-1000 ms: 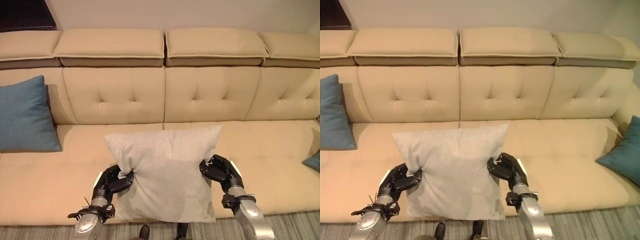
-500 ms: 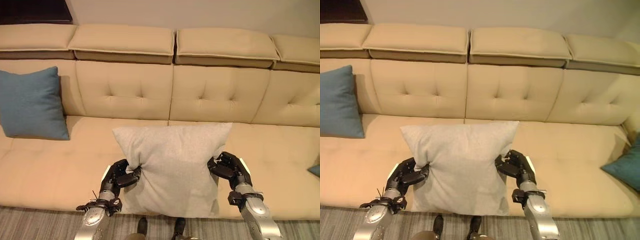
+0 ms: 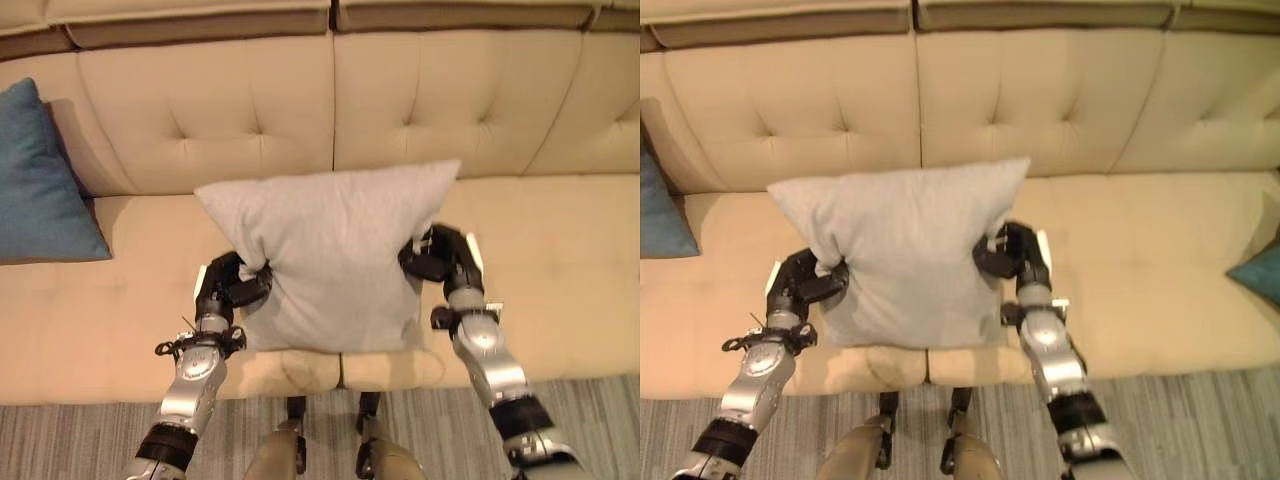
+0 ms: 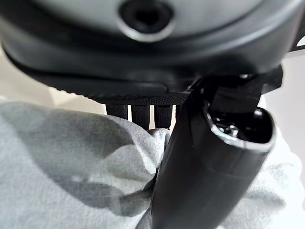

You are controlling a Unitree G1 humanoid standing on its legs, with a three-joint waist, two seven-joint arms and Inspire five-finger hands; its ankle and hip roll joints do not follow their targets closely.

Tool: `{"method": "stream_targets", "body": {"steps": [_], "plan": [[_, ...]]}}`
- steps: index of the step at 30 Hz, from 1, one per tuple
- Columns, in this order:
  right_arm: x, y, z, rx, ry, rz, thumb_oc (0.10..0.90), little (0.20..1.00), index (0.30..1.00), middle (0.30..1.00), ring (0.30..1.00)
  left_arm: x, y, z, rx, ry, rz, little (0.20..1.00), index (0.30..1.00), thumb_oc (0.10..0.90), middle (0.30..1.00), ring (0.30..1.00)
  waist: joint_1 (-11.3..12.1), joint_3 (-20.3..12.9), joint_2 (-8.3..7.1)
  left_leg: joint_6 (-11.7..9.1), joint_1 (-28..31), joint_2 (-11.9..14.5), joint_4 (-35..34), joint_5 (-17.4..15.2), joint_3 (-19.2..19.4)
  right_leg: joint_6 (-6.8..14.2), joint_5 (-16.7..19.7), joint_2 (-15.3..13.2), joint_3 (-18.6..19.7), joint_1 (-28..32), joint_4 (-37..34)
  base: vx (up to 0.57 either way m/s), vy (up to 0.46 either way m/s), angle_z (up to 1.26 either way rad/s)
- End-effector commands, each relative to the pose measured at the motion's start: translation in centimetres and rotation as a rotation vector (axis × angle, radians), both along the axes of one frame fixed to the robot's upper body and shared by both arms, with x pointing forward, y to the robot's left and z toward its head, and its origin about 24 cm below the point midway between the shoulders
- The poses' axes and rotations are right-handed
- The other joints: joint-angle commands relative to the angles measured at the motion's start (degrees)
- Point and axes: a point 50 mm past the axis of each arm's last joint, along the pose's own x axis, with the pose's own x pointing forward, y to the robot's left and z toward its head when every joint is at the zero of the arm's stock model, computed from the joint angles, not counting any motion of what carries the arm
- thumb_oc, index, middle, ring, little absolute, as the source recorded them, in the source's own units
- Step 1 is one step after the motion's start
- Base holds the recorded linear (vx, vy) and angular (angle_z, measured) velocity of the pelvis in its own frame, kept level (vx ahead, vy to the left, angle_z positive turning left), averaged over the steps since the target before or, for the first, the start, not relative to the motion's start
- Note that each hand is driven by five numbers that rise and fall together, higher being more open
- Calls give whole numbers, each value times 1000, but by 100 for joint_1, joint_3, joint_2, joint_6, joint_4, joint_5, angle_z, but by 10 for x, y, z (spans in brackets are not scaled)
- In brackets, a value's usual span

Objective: Pick up all the scattered cushions and arrange them neatly on the sofa.

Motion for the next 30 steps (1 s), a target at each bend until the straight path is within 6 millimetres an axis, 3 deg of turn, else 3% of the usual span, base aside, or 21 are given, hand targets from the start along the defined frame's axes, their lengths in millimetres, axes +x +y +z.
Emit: {"method": "stream_targets", "body": {"steps": [1, 2, 4, 6, 8, 11, 12, 14, 17, 18, 19, 20, 21, 25, 30], "plan": [[-4, 55, 84, -42, -428, 183, 400, 300, 300, 300, 300, 12, -53, 107, 63, -506, -175, 300, 300, 400, 300, 300, 87, -344, -38, -197, 118, 125, -41, -361, -193, 457, -1066, -141, -90, 273, 834, -56, 40, -4], [3, 61, 113, -68, -505, 162, 400, 300, 300, 300, 300, 22, -61, 137, 107, -590, -155, 300, 300, 400, 300, 300, 81, -278, -2, -216, 44, 106, -201, -241, -237, 469, -1034, -155, -75, 115, 836, -36, 32, 1], [4, 64, 125, -77, -540, 151, 400, 300, 300, 300, 300, 26, -64, 150, 125, -625, -141, 300, 300, 400, 300, 300, 84, -250, 17, -230, 20, 105, -290, -187, -244, 476, -1029, -165, -80, 65, 828, -29, 27, 4], [8, 70, 161, -114, -634, 111, 400, 300, 300, 300, 300, 32, -71, 190, 172, -729, -101, 300, 300, 400, 300, 300, 69, -184, 62, -287, -42, 90, -489, -46, -265, 504, -979, -175, -56, -98, 812, 0, 0, 0], [8, 73, 182, -150, -696, 72, 400, 300, 300, 300, 300, 34, -79, 215, 191, -791, -79, 300, 300, 400, 300, 300, 43, -148, 91, -328, -79, 77, -630, 49, -274, 523, -927, -166, -35, -202, 789, 0, 0, 0], [8, 75, 206, -194, -764, 10, 400, 300, 300, 300, 300, 34, -90, 243, 217, -862, -59, 300, 300, 400, 300, 300, 26, -136, 126, -369, -141, 70, -784, 158, -300, 548, -880, -133, -13, -319, 735, 6, 5, 2], [8, 75, 207, -195, -766, 10, 400, 300, 300, 300, 300, 34, -90, 244, 217, -864, -59, 300, 300, 400, 300, 300, 28, -128, 127, -369, -143, 71, -788, 162, -300, 548, -878, -132, -12, -323, 736, 0, 0, 0], [6, 75, 229, -218, -837, -59, 400, 300, 300, 300, 300, 31, -100, 268, 235, -931, -33, 300, 300, 400, 300, 300, 24, -132, 143, -405, -290, 72, -865, 246, -339, 573, -813, -95, 26, -487, 676, -1, 3, 10], [4, 74, 245, -196, -874, -106, 400, 300, 300, 300, 300, 31, -106, 279, 205, -948, -15, 300, 300, 400, 300, 300, 29, -166, 146, -449, -446, 62, -924, 305, -380, 600, -740, -74, 30, -621, 578, 3, -4, -2], [5, 72, 252, -204, -875, -130, 425, 338, 338, 338, 338, 31, -109, 283, 181, -947, -15, 300, 300, 400, 300, 300, 43, -179, 156, -461, -541, 46, -947, 328, -414, 610, -709, -61, 26, -724, 534, -5, -17, -54], [5, 71, 255, -198, -875, -139, 544, 516, 516, 516, 516, 32, -110, 284, 170, -944, -16, 448, 448, 499, 448, 448, 49, -176, 162, -476, -591, 33, -947, 348, -430, 608, -705, -50, 27, -758, 513, -10, -8, -49], [5, 70, 255, -198, -876, -139, 585, 578, 578, 578, 578, 32, -110, 284, 170, -944, -16, 526, 526, 551, 526, 526, 49, -178, 164, -476, -597, 33, -947, 349, -431, 608, -704, -50, 25, -764, 512, -2, -7, -17], [6, 69, 256, -195, -866, -144, 800, 900, 900, 900, 900, 33, -110, 283, 157, -934, -17, 900, 900, 800, 900, 900, 60, -171, 165, -482, -639, 27, -947, 350, -443, 603, -706, -47, 23, -795, 500, -13, -12, -10], [12, 60, 254, -199, -819, -163, 800, 900, 900, 900, 900, 38, -108, 272, 130, -882, -25, 900, 900, 800, 900, 900, 91, -141, 168, -503, -748, 7, -947, 389, -486, 589, -719, -27, -21, -925, 516, -12, -20, 35], [19, 43, 238, -231, -745, -178, 800, 900, 900, 900, 900, 47, -93, 242, 142, -783, -20, 900, 900, 800, 900, 900, 106, -87, 159, -528, -774, -7, -947, 414, -542, 563, -750, -19, -67, -958, 554, -19, -20, -13]]}}
